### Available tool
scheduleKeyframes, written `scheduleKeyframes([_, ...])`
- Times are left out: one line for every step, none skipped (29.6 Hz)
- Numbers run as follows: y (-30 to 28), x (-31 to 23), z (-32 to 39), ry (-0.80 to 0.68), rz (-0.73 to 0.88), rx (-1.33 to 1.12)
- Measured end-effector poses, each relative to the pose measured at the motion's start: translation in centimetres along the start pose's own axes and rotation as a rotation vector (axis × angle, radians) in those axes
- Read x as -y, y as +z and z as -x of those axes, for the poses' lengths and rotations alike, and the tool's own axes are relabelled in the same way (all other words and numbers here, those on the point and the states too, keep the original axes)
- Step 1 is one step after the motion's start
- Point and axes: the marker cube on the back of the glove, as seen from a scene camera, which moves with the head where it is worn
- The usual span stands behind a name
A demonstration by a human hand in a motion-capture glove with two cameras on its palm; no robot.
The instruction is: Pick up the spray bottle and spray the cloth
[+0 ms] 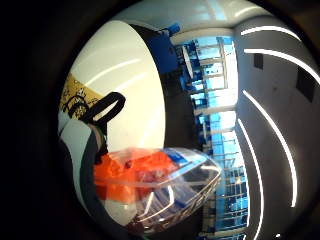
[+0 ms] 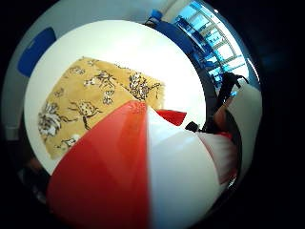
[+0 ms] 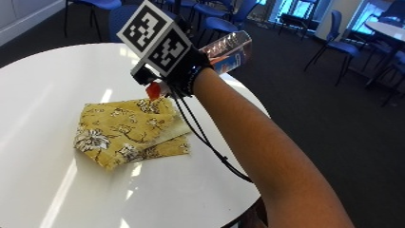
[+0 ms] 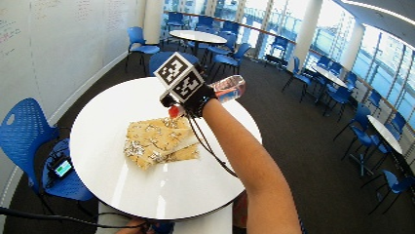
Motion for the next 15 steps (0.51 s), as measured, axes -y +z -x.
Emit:
scheduleKeyframes([-0.1,0.1,0.2,-0.015,-0.002,-0.046])
scheduleKeyframes([-0.3,0.2,0.5,-0.030,-0.005,-0.088])
scheduleKeyframes([-0.4,0.4,0.9,-0.047,-0.008,-0.124])
scheduleKeyframes([-0.4,0.5,1.4,-0.064,-0.012,-0.153])
scheduleKeyframes([-0.5,0.6,1.9,-0.081,-0.016,-0.177])
scheduleKeyframes([-0.5,0.7,2.5,-0.099,-0.020,-0.197])
scheduleKeyframes([-0.5,0.8,3.1,-0.116,-0.024,-0.215])
scheduleKeyframes([-0.4,0.9,3.6,-0.133,-0.028,-0.230])
scheduleKeyframes([-0.3,0.9,4.2,-0.148,-0.030,-0.242])
scheduleKeyframes([-0.3,0.9,4.7,-0.162,-0.031,-0.250])
scheduleKeyframes([-0.1,0.9,5.1,-0.172,-0.031,-0.253])
scheduleKeyframes([0.0,0.9,5.4,-0.180,-0.030,-0.252])
scheduleKeyframes([0.1,0.9,5.7,-0.186,-0.029,-0.248])
scheduleKeyframes([0.2,0.9,5.9,-0.191,-0.028,-0.244])
scheduleKeyframes([0.3,0.9,6.1,-0.195,-0.026,-0.241])
